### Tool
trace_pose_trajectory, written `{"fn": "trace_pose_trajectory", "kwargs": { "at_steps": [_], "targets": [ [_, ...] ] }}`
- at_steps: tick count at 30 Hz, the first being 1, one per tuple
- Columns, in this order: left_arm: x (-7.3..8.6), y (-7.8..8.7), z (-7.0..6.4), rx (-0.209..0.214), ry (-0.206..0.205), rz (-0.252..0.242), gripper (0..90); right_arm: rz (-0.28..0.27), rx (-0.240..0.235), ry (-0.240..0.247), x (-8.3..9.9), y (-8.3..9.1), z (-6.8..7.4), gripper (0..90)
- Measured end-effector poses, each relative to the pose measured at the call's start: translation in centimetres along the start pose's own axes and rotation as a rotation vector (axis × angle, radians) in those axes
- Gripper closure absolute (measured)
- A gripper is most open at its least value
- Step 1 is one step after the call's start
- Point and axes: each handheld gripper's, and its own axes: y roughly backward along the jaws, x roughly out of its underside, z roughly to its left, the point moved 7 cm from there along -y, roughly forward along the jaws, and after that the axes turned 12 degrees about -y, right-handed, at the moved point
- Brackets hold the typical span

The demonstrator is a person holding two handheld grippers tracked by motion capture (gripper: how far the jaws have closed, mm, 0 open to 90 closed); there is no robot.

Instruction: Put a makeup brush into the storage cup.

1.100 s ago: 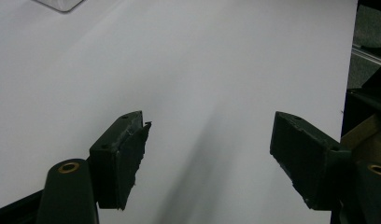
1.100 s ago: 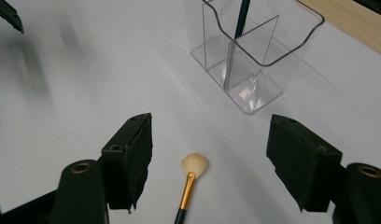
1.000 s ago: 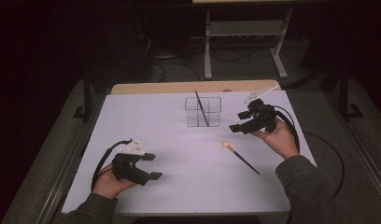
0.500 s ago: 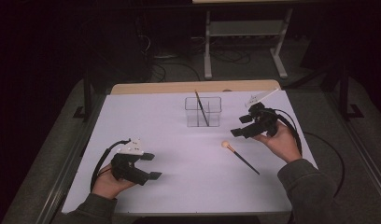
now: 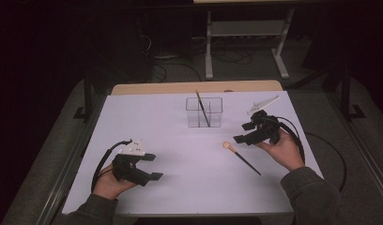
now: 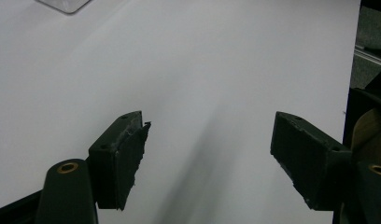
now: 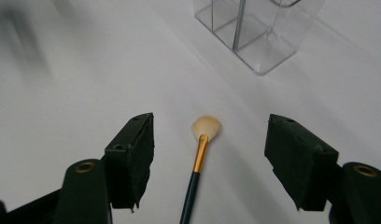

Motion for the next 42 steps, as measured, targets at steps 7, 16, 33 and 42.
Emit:
{"fn": "trace_pose_trajectory", "kwargs": {
  "at_steps": [7, 16, 33, 42],
  "targets": [
    [-0.1, 0.2, 0.0, -0.005, 0.002, -0.007, 25.0, 0.030, 0.023, -0.021, 0.8, -0.5, -0.2, 33.7],
    [0.0, 0.2, 0.0, -0.006, 0.008, -0.009, 24.5, 0.046, 0.024, -0.033, 1.6, -1.0, -0.4, 34.5],
    [0.1, 0.3, 0.1, -0.009, 0.007, -0.007, 23.6, 0.073, 0.027, -0.053, 2.5, -1.6, -0.8, 35.5],
    [0.1, 0.3, 0.1, -0.011, 0.006, -0.007, 23.6, 0.082, 0.032, -0.040, 2.6, -1.9, -0.7, 38.3]
  ]
}}
